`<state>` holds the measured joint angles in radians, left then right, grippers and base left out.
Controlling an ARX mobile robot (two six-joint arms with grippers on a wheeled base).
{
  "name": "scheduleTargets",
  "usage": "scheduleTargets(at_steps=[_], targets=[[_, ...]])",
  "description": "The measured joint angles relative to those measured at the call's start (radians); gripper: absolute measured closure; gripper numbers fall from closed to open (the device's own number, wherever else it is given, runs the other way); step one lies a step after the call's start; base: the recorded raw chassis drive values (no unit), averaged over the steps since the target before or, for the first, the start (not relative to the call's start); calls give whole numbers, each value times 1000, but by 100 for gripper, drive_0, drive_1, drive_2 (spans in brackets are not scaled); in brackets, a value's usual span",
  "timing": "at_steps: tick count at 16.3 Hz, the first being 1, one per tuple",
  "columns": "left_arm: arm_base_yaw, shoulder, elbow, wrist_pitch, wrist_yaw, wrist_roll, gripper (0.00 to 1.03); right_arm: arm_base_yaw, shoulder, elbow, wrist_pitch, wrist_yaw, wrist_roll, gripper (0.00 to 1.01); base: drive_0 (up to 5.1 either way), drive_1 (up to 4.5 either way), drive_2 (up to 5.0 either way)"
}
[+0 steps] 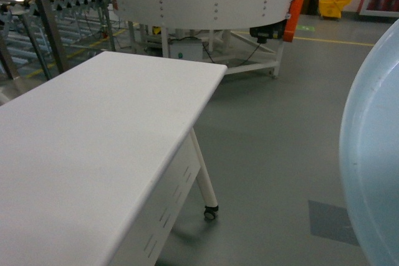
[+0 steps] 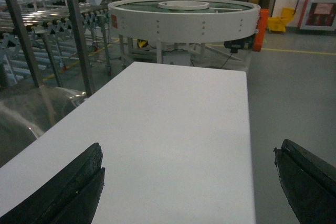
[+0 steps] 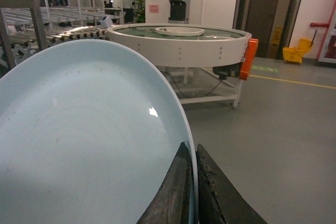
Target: Place blue tray on left shelf second layer neatly
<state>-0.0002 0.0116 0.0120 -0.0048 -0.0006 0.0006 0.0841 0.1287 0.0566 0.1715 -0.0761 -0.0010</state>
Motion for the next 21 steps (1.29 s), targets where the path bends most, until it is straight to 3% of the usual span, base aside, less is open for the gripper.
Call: scheduleTargets(at_steps=[21], targets=[[0, 0, 0, 0, 0, 0, 5, 0, 0, 0, 0, 1, 0, 99, -148, -148, -148]])
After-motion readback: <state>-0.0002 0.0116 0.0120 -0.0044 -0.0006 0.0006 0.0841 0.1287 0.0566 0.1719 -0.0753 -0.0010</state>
